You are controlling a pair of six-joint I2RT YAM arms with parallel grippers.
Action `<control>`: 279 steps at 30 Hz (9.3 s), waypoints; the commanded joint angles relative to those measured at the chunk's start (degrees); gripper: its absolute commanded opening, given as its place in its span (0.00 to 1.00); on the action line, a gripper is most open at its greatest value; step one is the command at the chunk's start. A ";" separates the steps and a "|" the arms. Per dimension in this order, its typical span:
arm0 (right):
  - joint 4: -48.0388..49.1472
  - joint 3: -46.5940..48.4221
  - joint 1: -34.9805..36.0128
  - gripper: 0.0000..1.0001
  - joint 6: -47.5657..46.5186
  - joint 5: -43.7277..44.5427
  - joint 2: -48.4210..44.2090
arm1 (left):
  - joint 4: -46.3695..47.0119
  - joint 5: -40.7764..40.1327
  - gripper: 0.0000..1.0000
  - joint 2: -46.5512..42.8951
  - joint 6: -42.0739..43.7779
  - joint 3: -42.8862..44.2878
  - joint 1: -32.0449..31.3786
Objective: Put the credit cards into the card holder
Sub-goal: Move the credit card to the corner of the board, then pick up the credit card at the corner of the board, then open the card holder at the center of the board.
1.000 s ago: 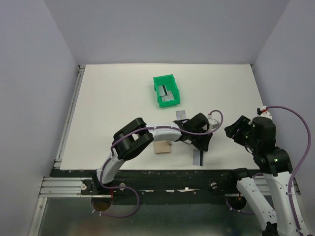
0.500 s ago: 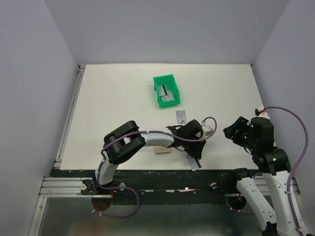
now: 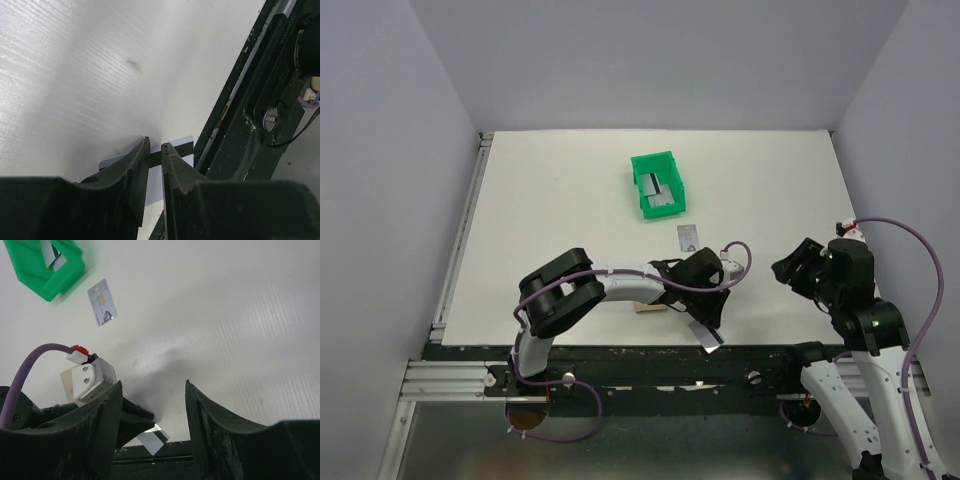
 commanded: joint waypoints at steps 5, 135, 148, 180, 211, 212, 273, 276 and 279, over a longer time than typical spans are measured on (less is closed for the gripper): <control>0.61 -1.65 -0.19 0.61 0.32 -1.77 -0.22 | -3.85 -2.44 0.32 -2.36 0.29 -2.97 -0.39; 12.83 -34.89 24.51 0.00 25.11 -7.94 -6.28 | -1.03 -21.69 0.50 -22.65 -12.63 -13.54 3.82; 32.57 -14.84 24.51 0.00 23.78 0.43 4.52 | 7.92 -14.84 0.70 -45.68 -22.03 -17.22 19.02; 82.60 -19.93 24.43 0.00 29.68 -15.21 11.47 | 28.49 -6.75 0.66 -47.89 -34.95 -22.14 19.82; 49.34 -3.34 24.25 0.61 0.88 -27.60 8.31 | 29.29 13.18 0.00 -44.73 -32.76 -16.43 20.17; 45.56 -0.71 24.25 0.61 -2.11 -28.57 8.22 | 28.59 15.38 0.00 -44.64 -32.14 -15.82 20.17; 31.46 8.63 24.25 0.00 -11.63 -50.48 13.85 | 13.21 34.22 0.11 -43.14 -18.08 -5.79 19.29; 30.06 8.54 24.34 0.00 -12.06 -43.90 12.44 | 9.00 29.84 0.51 -44.28 -15.63 -5.44 20.26; 26.20 9.16 24.25 0.00 -12.95 -37.22 12.35 | 3.90 24.03 0.68 -46.48 -13.25 -5.09 22.54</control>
